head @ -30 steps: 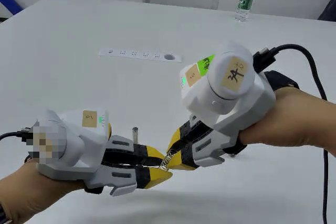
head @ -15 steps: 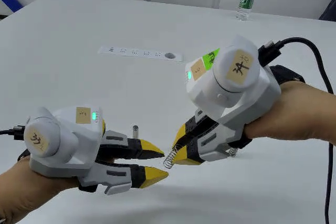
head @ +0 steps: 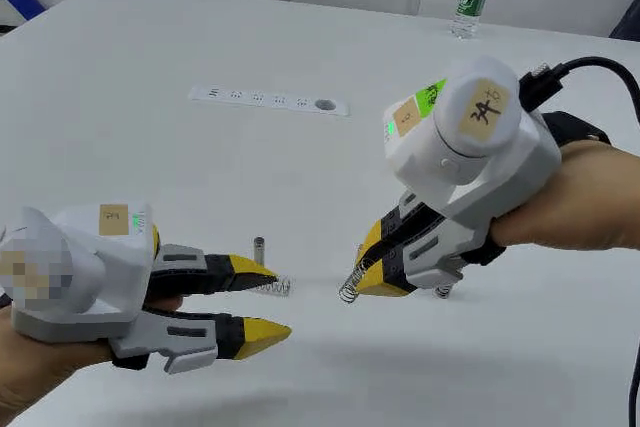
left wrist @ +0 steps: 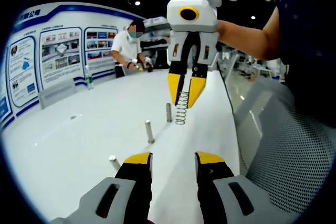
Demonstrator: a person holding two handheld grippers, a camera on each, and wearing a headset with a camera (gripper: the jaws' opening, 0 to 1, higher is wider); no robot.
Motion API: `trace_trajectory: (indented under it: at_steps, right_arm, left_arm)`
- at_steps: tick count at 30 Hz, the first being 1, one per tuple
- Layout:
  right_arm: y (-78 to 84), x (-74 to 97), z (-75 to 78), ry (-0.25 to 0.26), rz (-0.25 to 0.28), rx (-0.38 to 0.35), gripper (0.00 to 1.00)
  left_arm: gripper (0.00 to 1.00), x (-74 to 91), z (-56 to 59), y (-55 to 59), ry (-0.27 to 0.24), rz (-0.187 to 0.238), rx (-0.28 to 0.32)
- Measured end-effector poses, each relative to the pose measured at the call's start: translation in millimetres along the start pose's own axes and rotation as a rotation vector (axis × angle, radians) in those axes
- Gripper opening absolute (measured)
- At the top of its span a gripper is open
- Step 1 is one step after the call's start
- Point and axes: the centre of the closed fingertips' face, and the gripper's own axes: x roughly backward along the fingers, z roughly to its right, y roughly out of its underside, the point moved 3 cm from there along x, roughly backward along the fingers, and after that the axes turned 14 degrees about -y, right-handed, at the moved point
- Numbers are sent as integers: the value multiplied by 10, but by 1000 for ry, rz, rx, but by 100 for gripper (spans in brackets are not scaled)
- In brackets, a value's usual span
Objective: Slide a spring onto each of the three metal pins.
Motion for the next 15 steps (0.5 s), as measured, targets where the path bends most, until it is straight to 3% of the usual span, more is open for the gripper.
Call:
trace_trajectory:
  at_steps: [15]
  right_arm:
    - [44, 113, 208, 33, -21, -21, 12]
  left_arm:
    - [44, 151, -207, 127, -101, -19, 40]
